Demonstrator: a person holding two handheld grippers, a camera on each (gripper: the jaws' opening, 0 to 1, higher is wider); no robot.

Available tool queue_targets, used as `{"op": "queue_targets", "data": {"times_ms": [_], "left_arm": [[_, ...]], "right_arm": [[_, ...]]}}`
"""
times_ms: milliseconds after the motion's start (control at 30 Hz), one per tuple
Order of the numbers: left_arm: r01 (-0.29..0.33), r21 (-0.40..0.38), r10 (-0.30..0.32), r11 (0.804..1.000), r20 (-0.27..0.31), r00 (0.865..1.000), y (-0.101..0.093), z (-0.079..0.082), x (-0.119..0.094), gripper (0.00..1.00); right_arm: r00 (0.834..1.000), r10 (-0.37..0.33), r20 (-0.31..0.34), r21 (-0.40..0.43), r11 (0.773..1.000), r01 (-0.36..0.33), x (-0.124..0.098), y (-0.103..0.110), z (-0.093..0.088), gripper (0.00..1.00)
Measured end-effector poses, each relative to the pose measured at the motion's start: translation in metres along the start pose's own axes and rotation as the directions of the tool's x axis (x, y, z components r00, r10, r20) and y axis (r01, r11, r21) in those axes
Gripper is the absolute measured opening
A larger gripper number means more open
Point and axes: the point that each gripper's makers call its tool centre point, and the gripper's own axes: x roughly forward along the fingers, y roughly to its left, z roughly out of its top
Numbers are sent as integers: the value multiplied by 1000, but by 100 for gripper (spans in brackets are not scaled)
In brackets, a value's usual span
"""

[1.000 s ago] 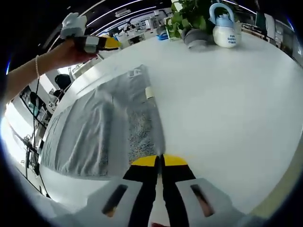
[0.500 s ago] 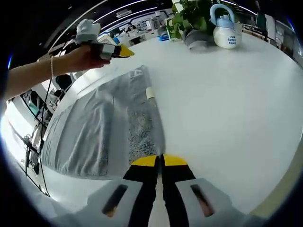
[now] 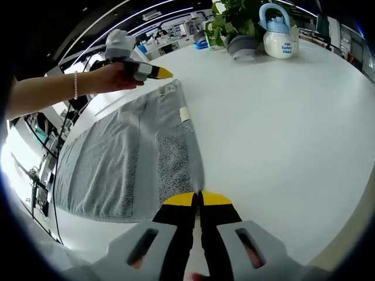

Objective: Fold the towel on the table until its edges align and the towel forms a compact rectangular stack.

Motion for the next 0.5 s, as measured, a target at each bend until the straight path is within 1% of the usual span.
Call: {"op": "queue_targets", "data": {"times_ms": [100,300,400,500], "left_arm": [[5,3,-5,1000,-15,1000,0,-4,4,25],[9,-9,-9,1000,-33,999,1,-9,9,24],[13,-21,-14,1000,-30,999,0,-9,8,23],[10,-13,-11,1000,-30,999,-1,-8,10,22]], "right_arm": [[1000,3,2,-14,1000,-3,0,0,0,0],[1000,6,-11,-6,1000,-6,1,0,0,0],[1000,3,-23,-37,999,-4,1,1,0,0],[1000,18,-25,-6,1000,-18,2,1,1,0]]}}
